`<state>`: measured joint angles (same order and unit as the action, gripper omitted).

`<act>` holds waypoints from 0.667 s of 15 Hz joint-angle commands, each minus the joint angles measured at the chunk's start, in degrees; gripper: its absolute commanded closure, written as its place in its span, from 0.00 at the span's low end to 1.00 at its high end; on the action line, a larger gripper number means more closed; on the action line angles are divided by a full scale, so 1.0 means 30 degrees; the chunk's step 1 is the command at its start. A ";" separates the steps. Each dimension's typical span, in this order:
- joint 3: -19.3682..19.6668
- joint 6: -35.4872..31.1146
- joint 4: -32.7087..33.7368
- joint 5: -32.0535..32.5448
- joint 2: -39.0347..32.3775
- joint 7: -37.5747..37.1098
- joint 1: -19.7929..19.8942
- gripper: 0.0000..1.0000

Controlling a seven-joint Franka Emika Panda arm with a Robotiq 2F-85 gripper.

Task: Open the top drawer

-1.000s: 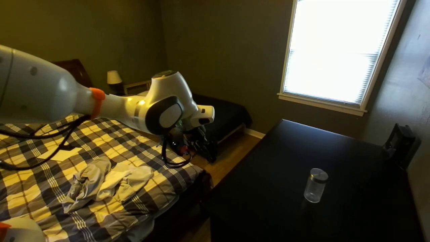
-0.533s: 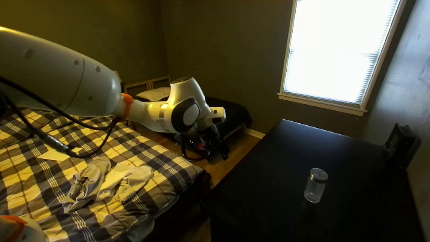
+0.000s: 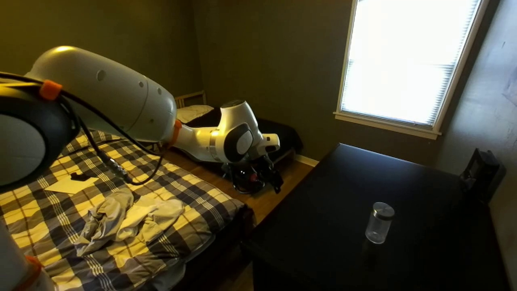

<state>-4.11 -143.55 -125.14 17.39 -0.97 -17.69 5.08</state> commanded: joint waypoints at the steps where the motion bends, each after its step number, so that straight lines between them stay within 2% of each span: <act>1: 0.0623 0.0034 0.0081 -0.0070 -0.0025 0.0083 -0.0613 0.00; 3: 0.0633 0.0034 0.0126 -0.0071 -0.0027 0.0083 -0.0624 0.00; 10: 0.1408 0.0037 0.2354 0.0688 -0.2560 -0.0916 -0.1018 0.00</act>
<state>-1.66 -143.55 -121.45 17.78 -4.48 -18.60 3.75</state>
